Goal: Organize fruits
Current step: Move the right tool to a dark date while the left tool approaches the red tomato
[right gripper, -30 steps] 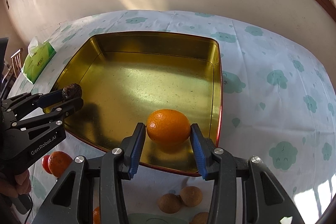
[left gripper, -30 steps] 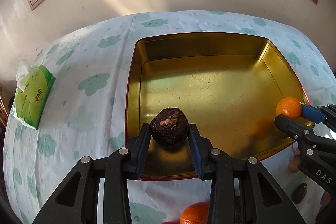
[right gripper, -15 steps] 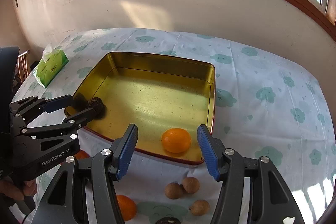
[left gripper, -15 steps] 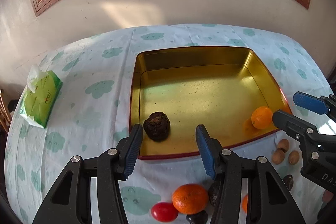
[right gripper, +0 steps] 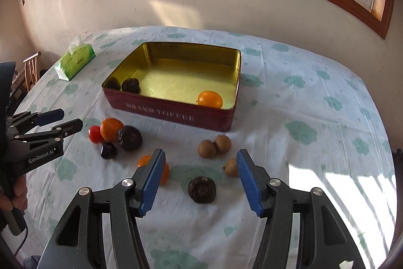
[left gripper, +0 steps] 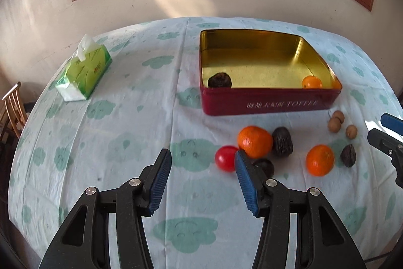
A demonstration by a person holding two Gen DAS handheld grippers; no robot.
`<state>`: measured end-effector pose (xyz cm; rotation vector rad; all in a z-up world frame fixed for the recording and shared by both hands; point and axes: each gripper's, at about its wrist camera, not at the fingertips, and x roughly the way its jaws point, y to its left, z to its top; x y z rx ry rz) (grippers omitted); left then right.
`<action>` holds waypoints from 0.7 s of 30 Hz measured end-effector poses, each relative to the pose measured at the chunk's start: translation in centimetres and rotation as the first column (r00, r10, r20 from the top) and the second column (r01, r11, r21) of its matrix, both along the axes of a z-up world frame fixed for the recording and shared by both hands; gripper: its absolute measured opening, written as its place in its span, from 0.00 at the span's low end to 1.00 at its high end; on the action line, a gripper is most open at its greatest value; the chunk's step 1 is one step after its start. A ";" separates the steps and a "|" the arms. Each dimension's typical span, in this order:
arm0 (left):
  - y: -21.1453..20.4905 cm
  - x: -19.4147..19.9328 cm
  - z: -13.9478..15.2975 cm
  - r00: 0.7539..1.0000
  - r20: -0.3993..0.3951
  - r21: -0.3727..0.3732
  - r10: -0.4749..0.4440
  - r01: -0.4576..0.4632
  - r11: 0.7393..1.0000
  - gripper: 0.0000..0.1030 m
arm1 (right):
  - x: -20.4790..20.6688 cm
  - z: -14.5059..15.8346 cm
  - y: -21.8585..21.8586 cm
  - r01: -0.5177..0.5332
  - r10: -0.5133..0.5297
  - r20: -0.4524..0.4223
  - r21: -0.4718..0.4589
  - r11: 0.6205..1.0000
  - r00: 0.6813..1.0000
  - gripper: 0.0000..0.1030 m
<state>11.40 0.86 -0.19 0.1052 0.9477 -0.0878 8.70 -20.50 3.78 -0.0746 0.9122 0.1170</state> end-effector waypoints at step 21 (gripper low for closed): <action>1.2 -4.1 -3.9 0.998 -0.053 -0.054 0.039 -0.042 0.998 0.52 | -3.7 -5.8 -1.6 0.060 -0.054 -0.106 0.060 0.996 0.993 0.48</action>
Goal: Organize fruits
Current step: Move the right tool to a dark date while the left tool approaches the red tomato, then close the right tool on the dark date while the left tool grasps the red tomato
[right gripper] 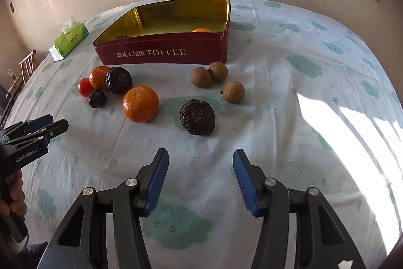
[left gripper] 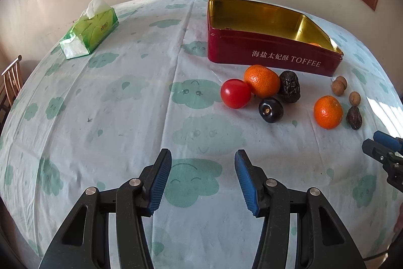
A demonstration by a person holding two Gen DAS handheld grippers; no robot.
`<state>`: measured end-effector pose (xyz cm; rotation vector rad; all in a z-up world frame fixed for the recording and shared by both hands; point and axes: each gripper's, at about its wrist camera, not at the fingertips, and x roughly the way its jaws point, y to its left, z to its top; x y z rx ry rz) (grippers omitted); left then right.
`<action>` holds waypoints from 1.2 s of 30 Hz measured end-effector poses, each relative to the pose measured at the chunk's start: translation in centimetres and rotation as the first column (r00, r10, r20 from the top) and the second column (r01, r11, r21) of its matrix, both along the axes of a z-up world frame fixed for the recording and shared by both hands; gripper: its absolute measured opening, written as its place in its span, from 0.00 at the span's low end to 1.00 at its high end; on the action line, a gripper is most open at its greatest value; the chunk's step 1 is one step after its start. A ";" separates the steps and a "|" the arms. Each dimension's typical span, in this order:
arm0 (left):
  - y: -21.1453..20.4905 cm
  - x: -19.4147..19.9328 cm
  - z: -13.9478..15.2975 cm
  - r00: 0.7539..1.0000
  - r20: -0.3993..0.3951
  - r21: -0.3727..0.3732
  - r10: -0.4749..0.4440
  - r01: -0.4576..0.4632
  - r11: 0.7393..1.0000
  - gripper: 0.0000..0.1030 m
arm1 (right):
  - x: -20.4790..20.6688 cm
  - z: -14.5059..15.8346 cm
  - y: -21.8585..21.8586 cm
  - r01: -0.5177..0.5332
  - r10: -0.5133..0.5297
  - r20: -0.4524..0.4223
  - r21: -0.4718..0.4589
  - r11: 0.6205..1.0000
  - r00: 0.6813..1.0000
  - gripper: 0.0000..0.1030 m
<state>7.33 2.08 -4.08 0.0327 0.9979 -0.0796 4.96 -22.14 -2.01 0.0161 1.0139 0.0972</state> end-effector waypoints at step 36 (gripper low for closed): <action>-2.5 6.1 -0.8 0.999 -0.001 -0.024 -0.049 0.049 0.999 0.52 | 3.8 -1.4 1.0 -0.022 0.023 0.015 -0.062 0.998 1.000 0.30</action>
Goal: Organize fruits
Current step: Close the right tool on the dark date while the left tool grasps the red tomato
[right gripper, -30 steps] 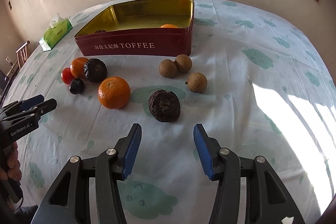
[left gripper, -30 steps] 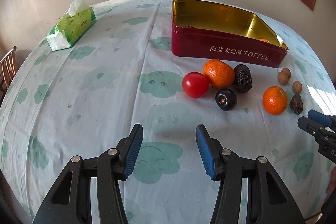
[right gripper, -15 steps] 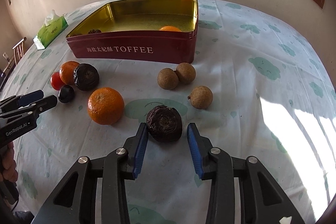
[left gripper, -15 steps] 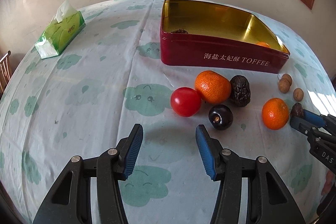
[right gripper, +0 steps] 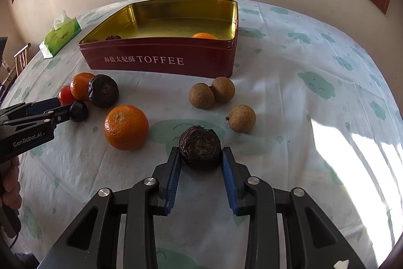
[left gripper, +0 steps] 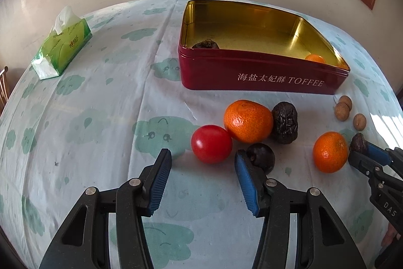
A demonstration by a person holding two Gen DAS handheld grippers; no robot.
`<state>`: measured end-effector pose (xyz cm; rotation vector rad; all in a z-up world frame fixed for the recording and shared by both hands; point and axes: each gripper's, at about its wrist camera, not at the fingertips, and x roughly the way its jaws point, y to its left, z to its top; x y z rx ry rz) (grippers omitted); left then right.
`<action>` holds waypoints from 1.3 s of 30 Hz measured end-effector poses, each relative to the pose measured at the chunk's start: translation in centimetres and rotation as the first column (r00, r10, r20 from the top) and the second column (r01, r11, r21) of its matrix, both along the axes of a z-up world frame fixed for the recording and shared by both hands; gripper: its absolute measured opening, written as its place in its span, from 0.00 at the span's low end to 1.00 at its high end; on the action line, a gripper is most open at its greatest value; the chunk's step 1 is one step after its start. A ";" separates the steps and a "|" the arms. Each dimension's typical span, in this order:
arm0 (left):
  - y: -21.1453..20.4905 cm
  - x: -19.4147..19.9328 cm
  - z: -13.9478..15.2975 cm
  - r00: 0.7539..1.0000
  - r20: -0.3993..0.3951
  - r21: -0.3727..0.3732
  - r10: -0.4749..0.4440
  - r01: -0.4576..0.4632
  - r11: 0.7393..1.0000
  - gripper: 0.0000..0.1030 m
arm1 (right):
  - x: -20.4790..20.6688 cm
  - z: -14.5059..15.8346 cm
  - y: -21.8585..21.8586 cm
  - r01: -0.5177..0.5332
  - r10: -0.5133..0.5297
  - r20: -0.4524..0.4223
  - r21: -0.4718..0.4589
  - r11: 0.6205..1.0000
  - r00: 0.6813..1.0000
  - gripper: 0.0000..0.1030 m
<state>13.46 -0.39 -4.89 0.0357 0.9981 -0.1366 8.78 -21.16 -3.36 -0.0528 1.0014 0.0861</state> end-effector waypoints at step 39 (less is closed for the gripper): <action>1.0 -1.0 0.8 1.000 0.017 0.002 0.010 -0.010 1.000 0.30 | 0.0 0.2 0.1 -0.004 0.004 -0.003 -0.013 1.000 1.000 0.28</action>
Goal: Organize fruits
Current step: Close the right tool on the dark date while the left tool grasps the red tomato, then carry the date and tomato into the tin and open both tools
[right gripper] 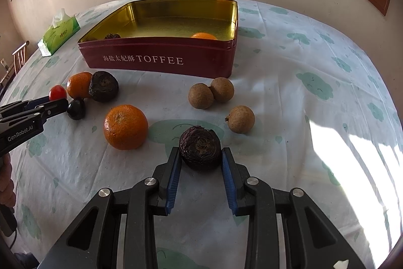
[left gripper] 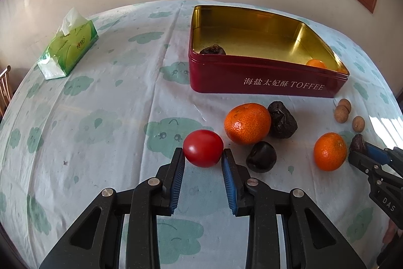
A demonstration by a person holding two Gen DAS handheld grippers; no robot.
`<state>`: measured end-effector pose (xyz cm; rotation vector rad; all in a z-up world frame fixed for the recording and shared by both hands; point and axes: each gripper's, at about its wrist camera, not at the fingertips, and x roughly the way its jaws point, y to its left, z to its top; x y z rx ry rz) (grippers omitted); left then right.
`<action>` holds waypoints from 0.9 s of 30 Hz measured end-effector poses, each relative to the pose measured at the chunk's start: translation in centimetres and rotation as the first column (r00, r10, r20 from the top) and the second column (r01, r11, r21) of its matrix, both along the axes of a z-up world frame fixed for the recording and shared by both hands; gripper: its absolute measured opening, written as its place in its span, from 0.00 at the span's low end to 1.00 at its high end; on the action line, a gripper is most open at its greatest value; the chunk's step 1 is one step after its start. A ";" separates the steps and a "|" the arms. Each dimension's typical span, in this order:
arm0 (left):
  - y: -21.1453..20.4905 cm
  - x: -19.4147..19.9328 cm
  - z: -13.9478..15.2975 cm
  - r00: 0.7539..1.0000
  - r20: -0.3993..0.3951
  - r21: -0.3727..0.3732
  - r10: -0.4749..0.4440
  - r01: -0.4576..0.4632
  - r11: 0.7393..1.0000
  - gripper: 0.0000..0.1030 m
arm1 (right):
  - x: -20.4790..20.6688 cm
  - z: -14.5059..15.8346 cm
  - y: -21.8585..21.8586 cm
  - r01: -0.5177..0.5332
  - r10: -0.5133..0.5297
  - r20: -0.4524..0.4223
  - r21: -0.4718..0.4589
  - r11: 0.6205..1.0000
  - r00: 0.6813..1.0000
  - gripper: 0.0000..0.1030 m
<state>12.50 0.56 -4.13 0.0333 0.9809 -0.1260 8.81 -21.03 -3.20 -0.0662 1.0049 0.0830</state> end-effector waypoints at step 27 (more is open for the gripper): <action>0.8 -1.6 2.2 0.998 0.054 -0.005 0.008 -0.007 1.000 0.30 | -1.7 2.4 -0.2 -0.005 0.005 0.043 0.012 1.000 0.999 0.28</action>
